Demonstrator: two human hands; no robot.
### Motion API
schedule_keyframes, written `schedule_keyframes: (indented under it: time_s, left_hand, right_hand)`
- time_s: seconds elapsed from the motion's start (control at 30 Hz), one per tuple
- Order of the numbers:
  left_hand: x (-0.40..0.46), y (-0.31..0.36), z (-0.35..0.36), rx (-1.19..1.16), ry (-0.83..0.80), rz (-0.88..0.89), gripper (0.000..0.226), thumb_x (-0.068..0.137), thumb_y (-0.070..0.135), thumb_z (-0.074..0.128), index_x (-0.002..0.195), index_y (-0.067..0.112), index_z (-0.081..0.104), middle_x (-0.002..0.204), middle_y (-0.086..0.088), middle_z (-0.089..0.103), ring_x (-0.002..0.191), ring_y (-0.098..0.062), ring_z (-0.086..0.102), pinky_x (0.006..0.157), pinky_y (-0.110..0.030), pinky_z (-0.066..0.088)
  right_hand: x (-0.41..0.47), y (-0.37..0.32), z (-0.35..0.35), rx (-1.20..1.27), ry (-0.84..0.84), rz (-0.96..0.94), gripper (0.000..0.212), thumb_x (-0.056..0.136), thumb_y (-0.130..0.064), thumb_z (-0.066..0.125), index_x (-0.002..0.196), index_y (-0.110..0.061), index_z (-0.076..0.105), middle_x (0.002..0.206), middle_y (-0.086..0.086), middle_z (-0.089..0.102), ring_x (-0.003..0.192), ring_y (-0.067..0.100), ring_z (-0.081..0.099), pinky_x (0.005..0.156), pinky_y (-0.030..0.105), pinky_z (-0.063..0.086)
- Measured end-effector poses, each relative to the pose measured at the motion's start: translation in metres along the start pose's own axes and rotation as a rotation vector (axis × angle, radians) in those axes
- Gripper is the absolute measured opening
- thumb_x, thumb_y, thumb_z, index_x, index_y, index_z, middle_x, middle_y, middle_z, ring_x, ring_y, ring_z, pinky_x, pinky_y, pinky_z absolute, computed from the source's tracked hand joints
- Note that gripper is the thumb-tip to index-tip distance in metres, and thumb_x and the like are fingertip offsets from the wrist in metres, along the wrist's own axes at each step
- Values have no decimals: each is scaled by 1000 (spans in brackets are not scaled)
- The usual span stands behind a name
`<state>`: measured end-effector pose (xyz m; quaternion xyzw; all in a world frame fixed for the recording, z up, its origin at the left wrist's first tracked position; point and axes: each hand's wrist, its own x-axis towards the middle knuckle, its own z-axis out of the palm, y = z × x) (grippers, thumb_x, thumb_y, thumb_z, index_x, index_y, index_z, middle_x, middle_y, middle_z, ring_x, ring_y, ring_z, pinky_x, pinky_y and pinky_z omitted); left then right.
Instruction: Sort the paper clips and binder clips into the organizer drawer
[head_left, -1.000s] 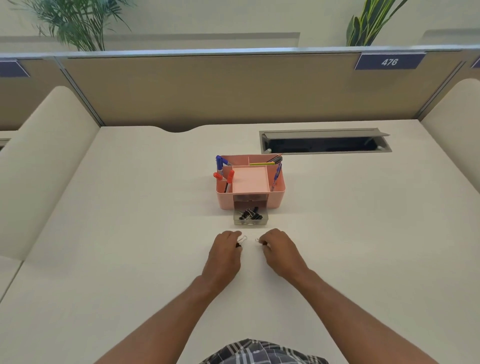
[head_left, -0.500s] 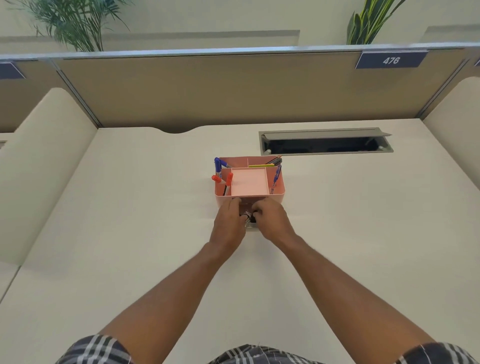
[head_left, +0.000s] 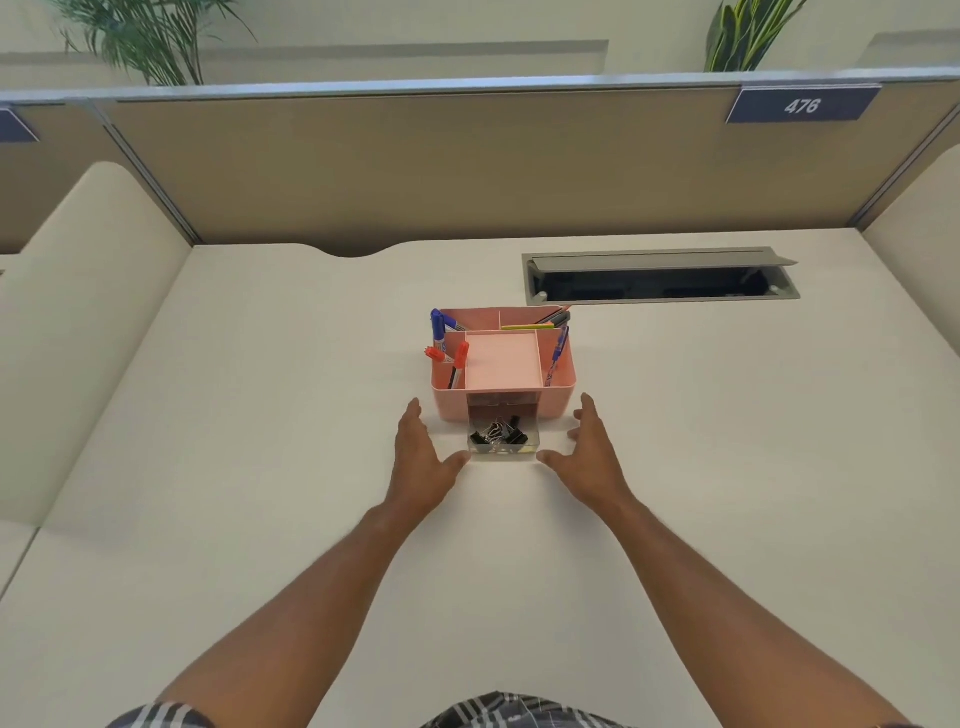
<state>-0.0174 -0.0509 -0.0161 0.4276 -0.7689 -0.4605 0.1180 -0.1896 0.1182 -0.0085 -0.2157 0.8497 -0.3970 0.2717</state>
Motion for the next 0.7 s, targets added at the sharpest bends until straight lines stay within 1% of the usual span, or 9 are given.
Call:
schedule_keyframes:
  time_s: [0.03, 0.1, 0.17, 0.23, 0.33, 0.4, 0.47, 0.6, 0.7]
  left_hand:
    - [4, 3, 0, 4, -7, -4, 104, 77, 29, 81, 151, 26, 8, 160, -1, 19, 142, -23, 30, 114, -46, 36]
    - [12, 7, 1, 14, -22, -8, 105, 75, 33, 83, 150, 28, 10, 159, 0, 23, 142, -23, 32, 113, -47, 38]
    - [19, 11, 2, 3, -27, 13, 102, 73, 35, 85, 148, 27, 17, 155, 0, 30, 138, -24, 36, 110, -47, 42]
    - [25, 16, 4, -28, -5, 35, 93, 72, 31, 85, 143, 27, 25, 148, 2, 39, 132, -23, 42, 106, -45, 46]
    - [32, 26, 10, -86, 54, 12, 82, 74, 25, 83, 138, 27, 32, 139, 3, 49, 125, -21, 49, 99, -41, 53]
    - [37, 31, 13, -117, 96, -18, 79, 75, 21, 83, 137, 24, 34, 136, 2, 52, 121, -20, 54, 96, -41, 55]
    - [40, 35, 16, -123, 149, -29, 75, 74, 20, 83, 135, 22, 39, 130, 1, 57, 115, -21, 58, 92, -40, 57]
    - [42, 39, 19, -75, 203, -6, 59, 78, 24, 77, 128, 23, 47, 122, 3, 63, 108, -20, 62, 89, -38, 58]
    - [37, 39, 19, -75, 214, -6, 59, 78, 22, 79, 127, 21, 47, 121, 2, 62, 108, -21, 62, 88, -37, 57]
  right_hand:
    - [4, -1, -1, -35, -9, -16, 108, 75, -29, 83, 153, -20, 9, 153, 2, 31, 132, 22, 43, 106, 39, 42]
    - [10, -5, -2, -51, -18, -45, 103, 73, -32, 84, 150, -21, 16, 148, 1, 38, 125, 22, 47, 102, 41, 46]
    - [16, -9, -3, -28, -8, -92, 83, 72, -32, 84, 136, -29, 32, 134, -2, 49, 110, 17, 53, 87, 30, 47]
    - [21, -13, -3, -8, 10, -102, 69, 72, -30, 82, 126, -34, 39, 124, -4, 55, 103, 15, 54, 79, 26, 45]
    - [30, -18, 0, 44, 54, -69, 63, 72, -27, 82, 124, -28, 47, 121, -3, 59, 102, 17, 59, 81, 31, 51]
    - [36, -21, 3, 71, 84, -30, 62, 71, -28, 82, 123, -24, 49, 120, -1, 61, 101, 19, 63, 82, 38, 57]
    - [40, -24, 6, 72, 119, 12, 62, 70, -30, 82, 123, -21, 49, 121, 2, 60, 101, 22, 64, 84, 45, 58]
    - [42, -26, 9, 56, 141, 69, 64, 72, -36, 80, 124, -20, 47, 124, 5, 57, 105, 25, 62, 86, 47, 57]
    - [39, -28, 8, 56, 145, 70, 67, 74, -35, 80, 128, -16, 46, 125, 7, 57, 105, 25, 62, 87, 46, 56]
